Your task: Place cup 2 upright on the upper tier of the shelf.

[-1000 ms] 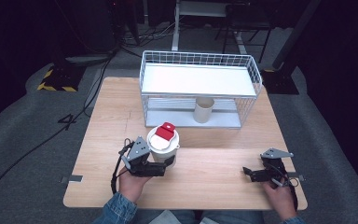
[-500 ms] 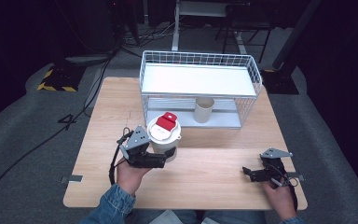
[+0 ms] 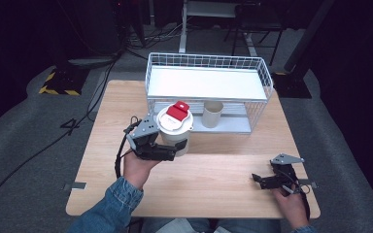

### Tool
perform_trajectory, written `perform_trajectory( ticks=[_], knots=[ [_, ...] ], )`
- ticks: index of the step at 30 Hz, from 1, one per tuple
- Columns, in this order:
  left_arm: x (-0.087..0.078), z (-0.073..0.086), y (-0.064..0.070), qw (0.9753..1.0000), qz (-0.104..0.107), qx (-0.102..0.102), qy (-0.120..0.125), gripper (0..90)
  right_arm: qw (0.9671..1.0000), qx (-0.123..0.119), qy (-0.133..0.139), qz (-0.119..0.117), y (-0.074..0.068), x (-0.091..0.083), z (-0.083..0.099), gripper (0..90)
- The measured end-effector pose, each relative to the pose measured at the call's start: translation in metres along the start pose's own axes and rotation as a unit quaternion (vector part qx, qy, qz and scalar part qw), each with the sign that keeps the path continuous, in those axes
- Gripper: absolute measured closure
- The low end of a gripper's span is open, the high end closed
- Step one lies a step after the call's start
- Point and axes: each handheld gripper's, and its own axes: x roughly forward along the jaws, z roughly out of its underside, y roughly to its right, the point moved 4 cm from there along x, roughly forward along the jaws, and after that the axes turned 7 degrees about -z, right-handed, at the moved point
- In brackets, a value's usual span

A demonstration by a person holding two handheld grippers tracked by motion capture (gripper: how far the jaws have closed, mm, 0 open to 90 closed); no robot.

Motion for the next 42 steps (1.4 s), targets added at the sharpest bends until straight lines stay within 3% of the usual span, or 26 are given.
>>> perform_trajectory(
  ticks=[14, 20, 26, 34, 42],
  knots=[
    [0.007, -0.038, -0.005, 1.0, 0.004, 0.005, -0.003, 13.8, 1.0, 0.0, 0.0, 0.0, 0.0, 0.0, 0.0, 0.6],
    [0.012, -0.056, -0.008, 1.0, -0.002, 0.003, 0.005, 13.8, 1.0, 0.0, 0.0, 0.0, 0.0, 0.0, 0.0, 0.5],
    [0.021, -0.071, -0.009, 0.9996, -0.023, 0.011, 0.015, 13.8, 1.0, 0.0, 0.0, 0.0, 0.0, 0.0, 0.0, 0.6],
    [0.032, -0.087, -0.012, 0.9993, -0.026, 0.016, 0.019, 13.8, 1.0, 0.0, 0.0, 0.0, 0.0, 0.0, 0.0, 0.5],
    [0.043, -0.104, -0.018, 0.999, -0.034, 0.008, 0.027, 13.8, 1.0, 0.0, 0.0, 0.0, 0.0, 0.0, 0.0, 0.5]
  ],
)
